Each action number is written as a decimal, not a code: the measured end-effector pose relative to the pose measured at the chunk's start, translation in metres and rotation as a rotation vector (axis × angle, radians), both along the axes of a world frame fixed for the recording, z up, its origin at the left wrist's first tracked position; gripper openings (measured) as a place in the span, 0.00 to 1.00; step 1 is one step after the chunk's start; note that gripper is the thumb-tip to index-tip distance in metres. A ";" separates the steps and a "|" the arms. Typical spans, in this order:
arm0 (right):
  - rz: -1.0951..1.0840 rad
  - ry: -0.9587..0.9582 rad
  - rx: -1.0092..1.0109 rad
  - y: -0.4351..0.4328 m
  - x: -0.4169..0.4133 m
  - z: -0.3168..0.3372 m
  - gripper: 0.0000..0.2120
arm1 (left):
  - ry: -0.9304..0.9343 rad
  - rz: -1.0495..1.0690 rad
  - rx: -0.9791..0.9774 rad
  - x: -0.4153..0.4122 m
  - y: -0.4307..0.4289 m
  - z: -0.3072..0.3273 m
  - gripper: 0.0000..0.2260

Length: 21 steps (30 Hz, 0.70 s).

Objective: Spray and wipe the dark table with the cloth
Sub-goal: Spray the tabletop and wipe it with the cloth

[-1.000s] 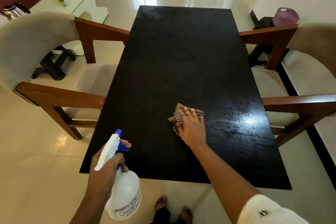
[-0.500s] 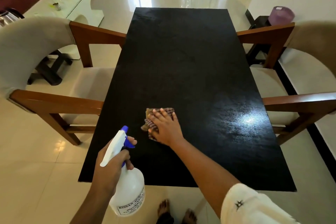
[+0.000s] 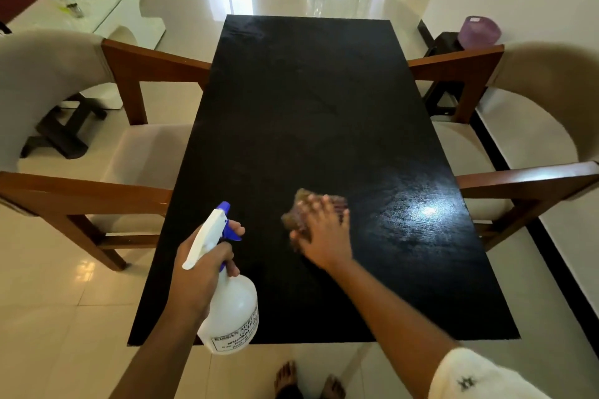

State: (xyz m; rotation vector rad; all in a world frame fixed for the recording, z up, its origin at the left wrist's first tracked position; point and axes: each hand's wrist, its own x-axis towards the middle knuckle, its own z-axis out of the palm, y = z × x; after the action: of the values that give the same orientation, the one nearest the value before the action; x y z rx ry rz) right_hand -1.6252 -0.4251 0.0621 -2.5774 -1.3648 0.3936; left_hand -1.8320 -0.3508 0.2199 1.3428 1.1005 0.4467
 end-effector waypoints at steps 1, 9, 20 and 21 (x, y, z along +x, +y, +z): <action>0.108 0.018 -0.004 -0.011 -0.018 0.001 0.31 | 0.001 -0.007 -0.002 0.001 0.000 -0.001 0.16; -0.287 -0.143 0.007 -0.138 0.024 -0.017 0.30 | 0.002 -0.079 0.004 0.027 -0.007 -0.008 0.15; -0.684 -0.188 0.204 -0.214 0.148 -0.002 0.23 | 0.001 -0.103 -0.005 0.089 -0.010 -0.004 0.17; -0.671 -0.189 0.228 -0.207 0.159 0.002 0.23 | 0.000 -0.087 0.000 0.097 -0.007 -0.002 0.18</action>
State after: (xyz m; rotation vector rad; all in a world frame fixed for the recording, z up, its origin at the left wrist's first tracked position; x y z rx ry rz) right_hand -1.4664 -0.6316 0.0642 -2.7146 -0.4741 -0.1129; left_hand -1.7349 -0.3576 0.2175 1.3846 1.0383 0.3824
